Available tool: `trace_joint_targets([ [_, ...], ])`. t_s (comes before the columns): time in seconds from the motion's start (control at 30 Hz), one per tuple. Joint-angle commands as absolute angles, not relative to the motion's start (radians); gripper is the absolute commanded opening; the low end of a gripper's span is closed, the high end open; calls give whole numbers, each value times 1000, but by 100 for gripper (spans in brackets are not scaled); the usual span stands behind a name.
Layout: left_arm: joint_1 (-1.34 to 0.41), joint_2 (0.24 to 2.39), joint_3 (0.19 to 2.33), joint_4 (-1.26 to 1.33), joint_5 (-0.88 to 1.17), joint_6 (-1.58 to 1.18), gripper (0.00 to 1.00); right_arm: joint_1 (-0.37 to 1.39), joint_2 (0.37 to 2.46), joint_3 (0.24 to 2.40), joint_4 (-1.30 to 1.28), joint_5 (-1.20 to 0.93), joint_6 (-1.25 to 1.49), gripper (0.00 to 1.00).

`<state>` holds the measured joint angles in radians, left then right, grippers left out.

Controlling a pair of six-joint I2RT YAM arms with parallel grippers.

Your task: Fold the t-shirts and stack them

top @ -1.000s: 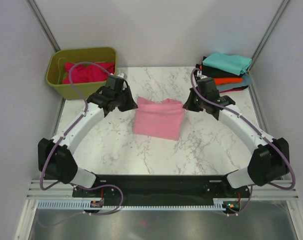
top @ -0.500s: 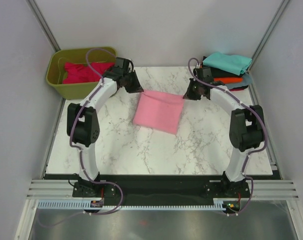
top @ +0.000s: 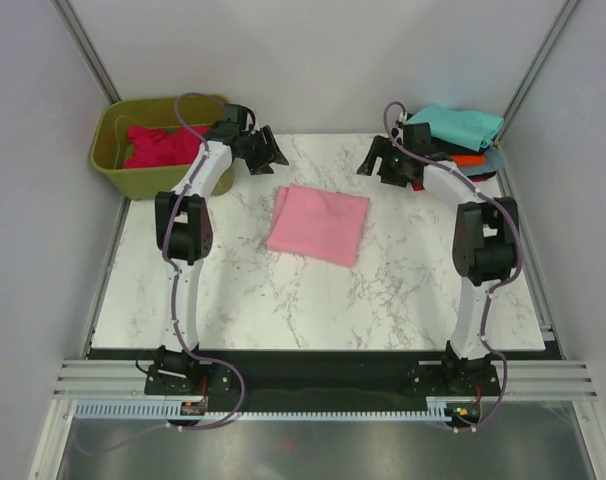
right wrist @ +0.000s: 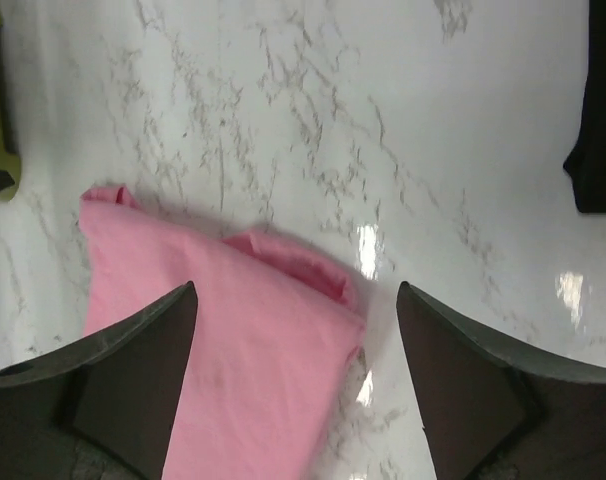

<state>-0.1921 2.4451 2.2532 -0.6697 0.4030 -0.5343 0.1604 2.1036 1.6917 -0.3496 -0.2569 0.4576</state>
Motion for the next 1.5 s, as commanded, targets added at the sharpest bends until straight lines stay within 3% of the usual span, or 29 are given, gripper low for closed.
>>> trace_joint_targets([
  [0.0,-206,2228,2186,-683,420,-493,64,130,1936,1412,-105,-415,477,89],
  [0.37,-233,2206,1970,-612,428,-371,62,126,1824,1114,103,-531,554,88],
  [0.97,-273,2376,2011,-523,468,-377,56,120,1428,853,57,-551,537,88],
  [1.03,-273,2385,2014,-511,475,-390,49,120,1402,847,31,-551,529,88],
  [1.17,-279,2385,2039,-494,512,-414,2,120,1379,836,5,-537,509,88],
  [1.47,-307,2076,1927,-503,393,-388,2,114,1359,839,2,-528,497,88],
])
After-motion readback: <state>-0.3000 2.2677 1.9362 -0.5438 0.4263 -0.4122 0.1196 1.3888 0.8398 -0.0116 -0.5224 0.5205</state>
